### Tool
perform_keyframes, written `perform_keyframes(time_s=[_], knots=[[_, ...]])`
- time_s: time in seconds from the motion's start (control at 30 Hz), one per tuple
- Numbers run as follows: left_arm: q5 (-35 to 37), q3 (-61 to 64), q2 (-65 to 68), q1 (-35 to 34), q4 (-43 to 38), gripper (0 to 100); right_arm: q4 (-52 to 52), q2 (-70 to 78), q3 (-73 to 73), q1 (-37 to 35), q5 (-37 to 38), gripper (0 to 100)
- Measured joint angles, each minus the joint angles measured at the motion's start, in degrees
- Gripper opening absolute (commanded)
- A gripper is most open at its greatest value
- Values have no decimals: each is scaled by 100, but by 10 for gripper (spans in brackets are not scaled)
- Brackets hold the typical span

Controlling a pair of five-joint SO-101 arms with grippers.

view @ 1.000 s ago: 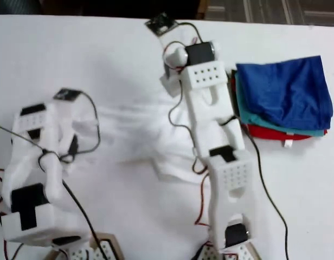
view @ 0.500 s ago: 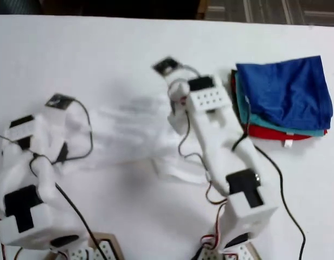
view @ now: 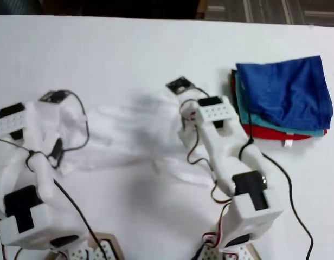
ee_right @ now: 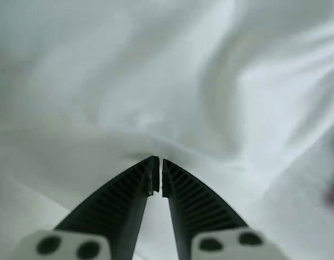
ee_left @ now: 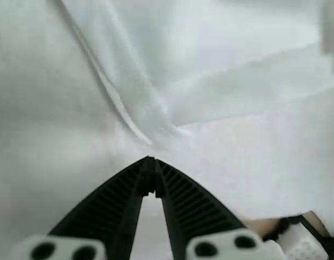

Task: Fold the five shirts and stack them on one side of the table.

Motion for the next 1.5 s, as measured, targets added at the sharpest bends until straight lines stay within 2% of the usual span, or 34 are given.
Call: perform_keyframes(time_s=[0.1, 0.27, 0.47, 0.67, 0.73, 0.93, 1.17, 1.33, 1.5], knots=[[334, 114, 0, 53, 18, 46, 0, 0, 0, 26, 0, 19], [589, 677, 0, 79, -651, 138, 0, 0, 0, 0, 0, 19], [633, 1248, 0, 79, -1732, 138, 0, 0, 0, 18, 0, 19], [624, 1565, -132, 53, -2242, 110, 0, 0, 0, 18, 0, 19], [624, 1565, -141, 53, -2242, 22, 0, 0, 0, 18, 0, 19], [642, 1451, -149, 97, -2084, 26, 0, 0, 0, 18, 0, 19], [615, 466, -141, 97, -1134, 26, 0, 0, 0, 18, 0, 19], [0, -387, -141, 141, -229, 30, 0, 0, 0, 18, 0, 19], [-633, -589, -141, 158, -44, 32, -9, 0, 53, 18, 0, 19]])
